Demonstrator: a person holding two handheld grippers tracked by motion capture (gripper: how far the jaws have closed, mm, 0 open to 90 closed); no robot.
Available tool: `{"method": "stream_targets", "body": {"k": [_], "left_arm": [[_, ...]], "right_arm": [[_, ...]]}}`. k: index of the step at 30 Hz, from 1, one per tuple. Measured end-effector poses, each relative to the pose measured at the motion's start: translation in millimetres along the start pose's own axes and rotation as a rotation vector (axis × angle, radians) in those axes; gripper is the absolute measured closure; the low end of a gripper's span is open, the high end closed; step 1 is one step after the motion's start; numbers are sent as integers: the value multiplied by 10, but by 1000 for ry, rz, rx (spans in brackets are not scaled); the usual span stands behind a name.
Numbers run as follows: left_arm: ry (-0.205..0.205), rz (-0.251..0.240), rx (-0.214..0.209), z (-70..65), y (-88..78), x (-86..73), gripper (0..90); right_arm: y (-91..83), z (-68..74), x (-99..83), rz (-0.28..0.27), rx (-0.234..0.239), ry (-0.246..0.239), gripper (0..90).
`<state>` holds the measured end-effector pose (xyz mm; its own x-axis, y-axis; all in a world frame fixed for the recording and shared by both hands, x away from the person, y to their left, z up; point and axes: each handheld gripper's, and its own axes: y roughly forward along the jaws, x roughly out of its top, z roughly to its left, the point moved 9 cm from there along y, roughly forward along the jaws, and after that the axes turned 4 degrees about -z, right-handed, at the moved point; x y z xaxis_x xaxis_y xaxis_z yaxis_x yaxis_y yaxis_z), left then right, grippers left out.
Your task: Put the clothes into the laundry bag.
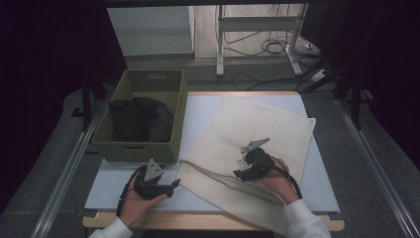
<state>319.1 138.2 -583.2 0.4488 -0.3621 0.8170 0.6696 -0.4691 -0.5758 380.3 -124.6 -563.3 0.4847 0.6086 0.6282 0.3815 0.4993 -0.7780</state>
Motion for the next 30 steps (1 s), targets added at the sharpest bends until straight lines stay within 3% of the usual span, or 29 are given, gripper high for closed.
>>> {"method": "stream_targets", "body": {"k": [6, 13, 18, 20, 24, 25, 26, 28, 29, 30], "left_arm": [[1, 4, -4, -7, 2, -4, 222], [6, 11, -7, -12, -2, -17, 222], [5, 14, -4, -8, 4, -21, 220], [8, 15, -3, -11, 1, -21, 219], [11, 13, 0, -10, -3, -20, 218], [11, 13, 0, -10, -3, -20, 218], [12, 14, 1, -9, -3, -20, 218], [15, 13, 3, -5, -7, -19, 217], [15, 10, 5, 0, -9, -16, 216], [12, 10, 8, 9, -12, -15, 216]], "right_arm": [[86, 80, -27, 36, 21, -20, 327], [220, 102, -110, 104, 6, -33, 332], [231, 101, -109, 116, -10, -50, 347], [235, 100, -111, 118, -29, -58, 383], [219, 30, -89, 111, -59, -35, 578], [219, 30, -89, 111, -59, -35, 578], [213, -7, -75, 112, -72, -36, 698], [213, -21, -68, 110, -73, -39, 741], [218, -53, -41, 102, -74, -19, 821], [226, -76, -31, 99, -85, -17, 841]]}}
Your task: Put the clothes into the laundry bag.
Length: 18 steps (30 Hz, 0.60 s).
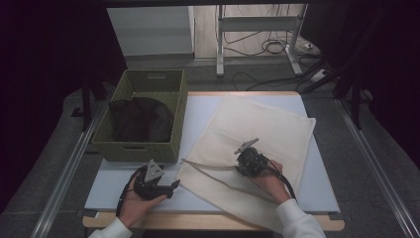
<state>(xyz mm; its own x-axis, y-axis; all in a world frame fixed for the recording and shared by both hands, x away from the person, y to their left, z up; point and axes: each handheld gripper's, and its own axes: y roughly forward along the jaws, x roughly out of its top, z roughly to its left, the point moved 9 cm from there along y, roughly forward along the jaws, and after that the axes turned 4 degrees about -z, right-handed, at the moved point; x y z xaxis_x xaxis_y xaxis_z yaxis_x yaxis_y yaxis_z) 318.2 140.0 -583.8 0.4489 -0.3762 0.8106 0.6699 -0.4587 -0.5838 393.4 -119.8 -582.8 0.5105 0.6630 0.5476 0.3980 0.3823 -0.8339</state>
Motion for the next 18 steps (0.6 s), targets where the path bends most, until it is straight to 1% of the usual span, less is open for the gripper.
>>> {"method": "stream_targets", "body": {"k": [3, 7, 11, 14, 16, 17, 18], "left_arm": [[-2, 2, 5, 9, 8, -4, 215], [1, 5, 4, -1, 24, -6, 213], [3, 8, 3, -8, 36, -8, 212], [2, 6, 2, -7, 47, -7, 211], [2, 6, 3, -4, 43, -4, 211], [2, 6, 3, -4, 43, -4, 211], [-2, 4, 2, -7, 34, 0, 211]], "right_arm": [[12, -64, 38, -5, -22, 4, 862], [29, -216, 115, -35, -56, 21, 870], [40, -374, 179, -61, -83, 59, 872], [39, -485, 237, -80, -104, 75, 873], [42, -545, 275, -94, -109, 87, 873], [42, -545, 275, -94, -109, 87, 873], [48, -580, 303, -101, -105, 97, 873]]}}
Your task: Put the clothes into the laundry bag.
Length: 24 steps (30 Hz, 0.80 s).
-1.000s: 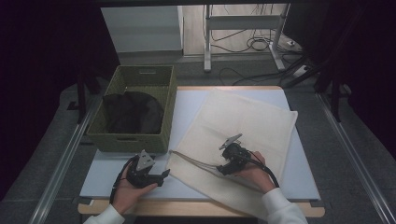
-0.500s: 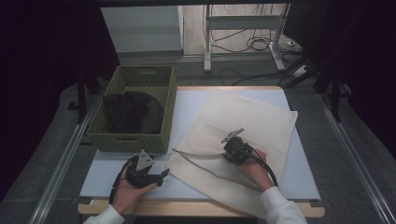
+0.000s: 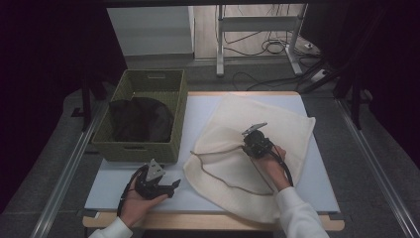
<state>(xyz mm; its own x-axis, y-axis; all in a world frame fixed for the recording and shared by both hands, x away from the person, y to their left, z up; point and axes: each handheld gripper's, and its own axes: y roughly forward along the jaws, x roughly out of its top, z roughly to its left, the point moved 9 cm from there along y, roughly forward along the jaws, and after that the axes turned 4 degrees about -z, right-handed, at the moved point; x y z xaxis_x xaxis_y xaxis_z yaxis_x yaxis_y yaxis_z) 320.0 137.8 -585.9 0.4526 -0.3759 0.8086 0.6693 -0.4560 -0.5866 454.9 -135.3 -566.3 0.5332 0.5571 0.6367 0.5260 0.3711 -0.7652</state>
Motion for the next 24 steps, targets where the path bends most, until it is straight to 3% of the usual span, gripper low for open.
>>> {"method": "stream_targets", "body": {"k": [5, 12, 24], "left_arm": [[-3, -5, -4, -8, -14, 9, 211], [-8, -17, -3, 0, -47, 26, 211], [-13, -23, 2, 12, -67, 38, 211]], "right_arm": [[-54, 12, 69, -16, 28, 3, 873], [-349, 59, 281, -76, 87, 24, 872], [-687, 19, 621, -193, 111, 42, 872]]}}
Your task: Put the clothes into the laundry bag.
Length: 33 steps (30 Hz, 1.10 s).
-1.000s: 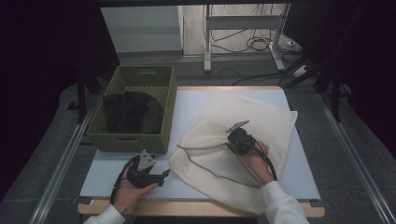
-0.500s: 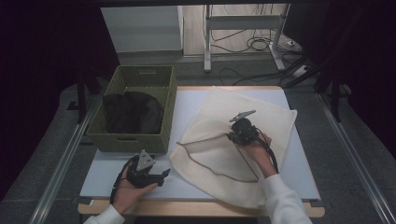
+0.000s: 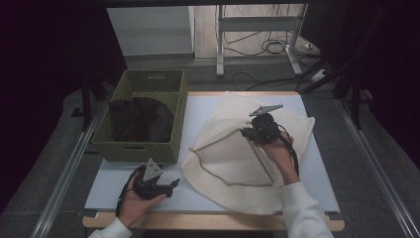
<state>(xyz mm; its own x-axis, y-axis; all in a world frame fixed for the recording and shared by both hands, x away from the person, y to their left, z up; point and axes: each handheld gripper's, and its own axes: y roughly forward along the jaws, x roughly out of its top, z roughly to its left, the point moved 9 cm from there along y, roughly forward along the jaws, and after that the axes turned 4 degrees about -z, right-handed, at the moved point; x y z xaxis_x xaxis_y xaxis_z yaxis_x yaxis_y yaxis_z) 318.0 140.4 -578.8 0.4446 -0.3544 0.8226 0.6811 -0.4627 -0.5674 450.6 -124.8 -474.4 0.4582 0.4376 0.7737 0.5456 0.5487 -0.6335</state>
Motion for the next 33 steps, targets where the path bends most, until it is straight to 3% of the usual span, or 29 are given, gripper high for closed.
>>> {"method": "stream_targets", "body": {"k": [16, 24, 33], "left_arm": [[-9, -11, 16, -2, -28, 10, 211], [-4, -18, 26, -3, -32, 20, 205], [-15, -39, 42, 21, -98, 81, 188]], "right_arm": [[-309, -75, 325, -118, -10, 0, 871], [-402, -73, 383, -144, -13, -11, 871], [-406, -83, 357, -139, -9, -7, 870]]}}
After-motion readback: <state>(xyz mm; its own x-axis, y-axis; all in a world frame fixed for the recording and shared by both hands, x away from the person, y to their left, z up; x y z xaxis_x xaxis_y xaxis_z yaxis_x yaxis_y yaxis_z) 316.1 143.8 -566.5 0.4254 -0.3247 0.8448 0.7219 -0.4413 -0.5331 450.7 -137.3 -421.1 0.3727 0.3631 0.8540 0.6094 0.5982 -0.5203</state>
